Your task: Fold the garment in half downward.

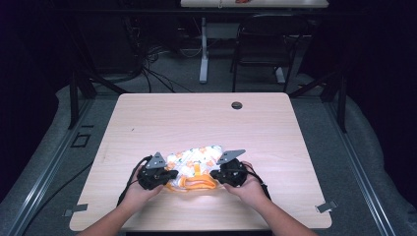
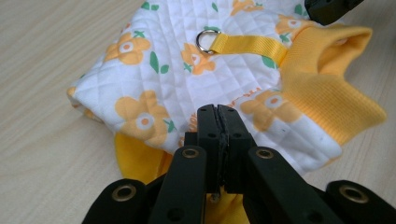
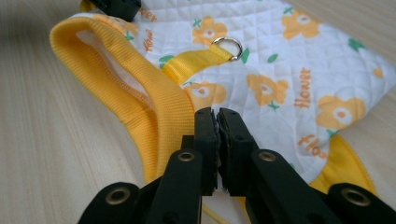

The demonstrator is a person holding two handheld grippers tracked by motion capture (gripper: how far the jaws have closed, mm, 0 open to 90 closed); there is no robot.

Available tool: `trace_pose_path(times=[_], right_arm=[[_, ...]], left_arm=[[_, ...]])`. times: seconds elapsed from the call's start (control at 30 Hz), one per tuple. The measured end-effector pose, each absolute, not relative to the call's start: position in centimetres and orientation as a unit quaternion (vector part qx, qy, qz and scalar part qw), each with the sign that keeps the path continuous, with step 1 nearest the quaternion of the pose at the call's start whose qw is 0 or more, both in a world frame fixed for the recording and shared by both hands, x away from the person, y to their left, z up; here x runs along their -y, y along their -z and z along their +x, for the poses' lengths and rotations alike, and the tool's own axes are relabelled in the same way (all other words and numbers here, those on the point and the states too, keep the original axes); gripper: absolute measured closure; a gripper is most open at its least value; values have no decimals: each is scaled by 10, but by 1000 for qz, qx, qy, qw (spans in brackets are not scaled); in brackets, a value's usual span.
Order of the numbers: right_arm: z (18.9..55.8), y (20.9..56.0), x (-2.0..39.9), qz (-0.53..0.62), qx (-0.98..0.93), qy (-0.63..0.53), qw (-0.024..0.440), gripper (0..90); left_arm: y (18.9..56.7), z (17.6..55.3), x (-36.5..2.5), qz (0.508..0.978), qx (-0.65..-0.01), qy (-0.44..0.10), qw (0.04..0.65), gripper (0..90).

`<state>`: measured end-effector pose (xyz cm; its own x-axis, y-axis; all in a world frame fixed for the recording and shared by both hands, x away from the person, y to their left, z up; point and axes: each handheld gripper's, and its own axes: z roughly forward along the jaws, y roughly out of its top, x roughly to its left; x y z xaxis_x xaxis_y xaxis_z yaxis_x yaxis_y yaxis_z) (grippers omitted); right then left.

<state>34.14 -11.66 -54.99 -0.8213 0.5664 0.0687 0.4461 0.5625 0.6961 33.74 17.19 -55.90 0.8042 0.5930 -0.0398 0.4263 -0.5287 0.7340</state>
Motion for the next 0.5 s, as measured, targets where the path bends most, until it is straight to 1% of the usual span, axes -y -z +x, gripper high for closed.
trace_pose_path(times=[0.5], right_arm=[[336,568,117,300,-879,-367,61,859]], left_arm=[[573,336,-177,853,-322,-89,402,868]])
